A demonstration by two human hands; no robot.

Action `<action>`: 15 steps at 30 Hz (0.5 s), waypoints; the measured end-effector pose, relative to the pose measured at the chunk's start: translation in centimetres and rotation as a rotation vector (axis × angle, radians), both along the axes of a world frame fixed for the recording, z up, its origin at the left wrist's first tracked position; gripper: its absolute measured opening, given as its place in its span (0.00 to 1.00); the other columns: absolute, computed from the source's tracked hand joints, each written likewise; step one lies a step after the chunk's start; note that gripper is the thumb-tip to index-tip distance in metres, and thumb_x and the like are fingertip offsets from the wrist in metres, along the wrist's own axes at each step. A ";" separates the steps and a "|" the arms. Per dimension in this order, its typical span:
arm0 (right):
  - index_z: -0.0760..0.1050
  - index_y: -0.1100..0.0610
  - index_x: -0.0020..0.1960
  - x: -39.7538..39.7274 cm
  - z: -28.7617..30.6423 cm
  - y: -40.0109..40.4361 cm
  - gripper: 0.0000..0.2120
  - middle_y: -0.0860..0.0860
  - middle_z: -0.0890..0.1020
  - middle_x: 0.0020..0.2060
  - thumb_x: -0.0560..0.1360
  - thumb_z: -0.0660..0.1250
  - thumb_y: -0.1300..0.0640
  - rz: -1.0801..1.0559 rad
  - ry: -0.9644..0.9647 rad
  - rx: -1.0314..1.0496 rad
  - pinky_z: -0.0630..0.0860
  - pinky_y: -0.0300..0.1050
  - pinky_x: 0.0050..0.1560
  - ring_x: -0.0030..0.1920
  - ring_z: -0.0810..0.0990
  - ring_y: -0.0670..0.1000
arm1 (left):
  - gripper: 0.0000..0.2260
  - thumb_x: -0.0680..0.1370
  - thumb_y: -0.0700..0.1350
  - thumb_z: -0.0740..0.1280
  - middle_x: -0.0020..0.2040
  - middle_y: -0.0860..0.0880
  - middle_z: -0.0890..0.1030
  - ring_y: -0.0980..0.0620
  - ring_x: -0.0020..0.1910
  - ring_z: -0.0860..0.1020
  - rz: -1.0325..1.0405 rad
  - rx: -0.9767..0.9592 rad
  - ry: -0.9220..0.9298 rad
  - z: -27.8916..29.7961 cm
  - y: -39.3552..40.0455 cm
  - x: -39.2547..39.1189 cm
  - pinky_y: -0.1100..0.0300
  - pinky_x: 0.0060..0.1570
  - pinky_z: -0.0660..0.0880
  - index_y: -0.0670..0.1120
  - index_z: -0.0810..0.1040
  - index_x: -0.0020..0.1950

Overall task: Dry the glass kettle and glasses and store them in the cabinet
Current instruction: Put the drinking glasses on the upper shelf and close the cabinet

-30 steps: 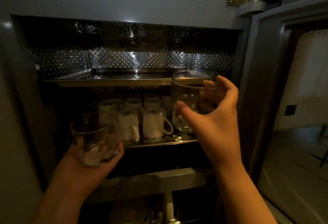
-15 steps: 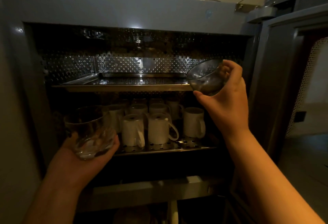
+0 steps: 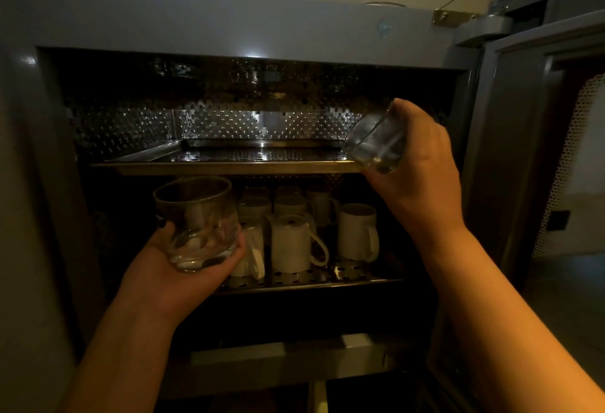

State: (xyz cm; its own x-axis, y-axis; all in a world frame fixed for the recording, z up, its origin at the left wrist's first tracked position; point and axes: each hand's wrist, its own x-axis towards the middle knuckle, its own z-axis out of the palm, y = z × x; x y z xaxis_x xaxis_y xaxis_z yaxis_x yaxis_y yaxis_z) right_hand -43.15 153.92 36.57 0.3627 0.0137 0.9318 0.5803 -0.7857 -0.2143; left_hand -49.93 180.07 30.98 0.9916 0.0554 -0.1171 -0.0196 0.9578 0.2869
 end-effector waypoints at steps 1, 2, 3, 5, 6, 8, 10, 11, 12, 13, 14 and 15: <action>0.63 0.57 0.72 0.0 0.1 0.0 0.37 0.54 0.70 0.67 0.68 0.76 0.56 -0.009 -0.011 -0.030 0.67 0.42 0.61 0.66 0.67 0.53 | 0.19 0.79 0.50 0.59 0.55 0.33 0.80 0.37 0.55 0.78 0.000 0.001 -0.001 0.1 -0.1 0.1 0.43 0.54 0.73 0.39 0.74 0.63; 0.63 0.58 0.72 0.1 0.3 0.0 0.36 0.55 0.69 0.68 0.68 0.75 0.58 -0.022 -0.020 -0.060 0.67 0.44 0.64 0.67 0.66 0.54 | 0.19 0.79 0.50 0.59 0.55 0.34 0.80 0.37 0.55 0.78 -0.001 0.001 -0.004 0.2 -0.3 0.2 0.43 0.55 0.73 0.39 0.74 0.64; 0.63 0.58 0.72 0.1 0.4 0.1 0.37 0.56 0.68 0.68 0.67 0.75 0.59 -0.043 -0.026 -0.093 0.67 0.46 0.65 0.67 0.66 0.55 | 0.19 0.79 0.50 0.60 0.55 0.34 0.80 0.37 0.55 0.78 -0.001 0.000 -0.006 0.3 -0.4 0.3 0.43 0.55 0.73 0.40 0.74 0.64; 0.64 0.58 0.72 0.1 0.8 0.2 0.36 0.57 0.68 0.68 0.67 0.76 0.61 -0.100 -0.044 -0.165 0.65 0.51 0.68 0.68 0.66 0.56 | 0.18 0.79 0.49 0.60 0.55 0.34 0.80 0.37 0.55 0.78 0.000 -0.001 -0.005 0.4 -0.5 0.4 0.43 0.54 0.74 0.40 0.74 0.64; 0.65 0.58 0.71 0.1 1.0 0.2 0.35 0.56 0.69 0.68 0.68 0.75 0.61 -0.133 -0.058 -0.197 0.62 0.53 0.70 0.68 0.67 0.56 | 0.18 0.79 0.49 0.60 0.55 0.34 0.80 0.37 0.55 0.78 0.000 0.000 -0.007 0.4 -0.6 0.4 0.43 0.54 0.74 0.40 0.74 0.64; 0.65 0.55 0.72 0.2 1.3 0.1 0.34 0.54 0.70 0.68 0.69 0.74 0.61 -0.193 -0.064 -0.246 0.52 0.60 0.72 0.69 0.66 0.54 | 0.18 0.79 0.49 0.60 0.55 0.34 0.79 0.37 0.56 0.78 -0.006 0.005 -0.013 0.4 -0.7 0.5 0.43 0.54 0.74 0.40 0.74 0.64; 0.64 0.52 0.72 0.4 1.7 0.0 0.35 0.51 0.68 0.69 0.69 0.74 0.58 -0.222 -0.030 -0.282 0.47 0.66 0.71 0.70 0.64 0.53 | 0.19 0.78 0.49 0.60 0.56 0.34 0.80 0.37 0.56 0.78 -0.010 0.009 -0.018 0.4 -0.7 0.6 0.43 0.54 0.74 0.41 0.74 0.65; 0.63 0.51 0.73 0.5 1.9 -0.1 0.36 0.50 0.68 0.70 0.69 0.74 0.57 -0.232 -0.015 -0.299 0.46 0.68 0.70 0.70 0.64 0.52 | 0.19 0.78 0.49 0.60 0.55 0.34 0.80 0.37 0.55 0.78 -0.009 0.008 -0.020 0.4 -0.8 0.7 0.43 0.54 0.73 0.41 0.74 0.65; 0.62 0.50 0.73 0.6 2.0 -0.1 0.36 0.50 0.67 0.70 0.70 0.74 0.56 -0.245 -0.007 -0.318 0.46 0.69 0.70 0.71 0.63 0.52 | 0.19 0.78 0.49 0.60 0.55 0.34 0.80 0.37 0.55 0.78 -0.010 0.005 -0.022 0.3 -0.8 0.8 0.44 0.54 0.73 0.41 0.74 0.64; 0.61 0.50 0.74 0.7 2.1 -0.1 0.36 0.50 0.66 0.71 0.70 0.73 0.56 -0.262 -0.005 -0.339 0.47 0.70 0.70 0.71 0.63 0.52 | 0.18 0.78 0.49 0.60 0.55 0.34 0.80 0.37 0.54 0.79 -0.011 0.003 -0.022 0.2 -0.9 0.9 0.44 0.54 0.73 0.41 0.74 0.64; 0.60 0.50 0.74 0.8 2.1 0.0 0.37 0.50 0.66 0.71 0.70 0.73 0.56 -0.281 -0.004 -0.360 0.48 0.69 0.70 0.71 0.62 0.53 | 0.18 0.78 0.49 0.60 0.55 0.34 0.80 0.37 0.54 0.79 -0.014 0.004 -0.020 0.2 -0.9 0.9 0.44 0.55 0.73 0.41 0.74 0.64; 0.59 0.50 0.75 1.0 2.1 0.1 0.37 0.51 0.65 0.71 0.70 0.73 0.56 -0.299 -0.003 -0.380 0.49 0.68 0.69 0.71 0.62 0.53 | 0.18 0.78 0.49 0.60 0.55 0.34 0.80 0.37 0.54 0.79 -0.017 0.004 -0.017 0.1 -1.0 1.0 0.44 0.56 0.73 0.41 0.74 0.64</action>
State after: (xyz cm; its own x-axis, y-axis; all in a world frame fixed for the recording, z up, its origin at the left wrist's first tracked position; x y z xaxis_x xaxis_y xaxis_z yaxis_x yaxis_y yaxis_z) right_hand -42.15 154.01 38.70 0.3996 0.2492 0.8821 0.3173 -0.9405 0.1220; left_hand -48.89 179.06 31.11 0.9942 0.0391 -0.1000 -0.0083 0.9567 0.2909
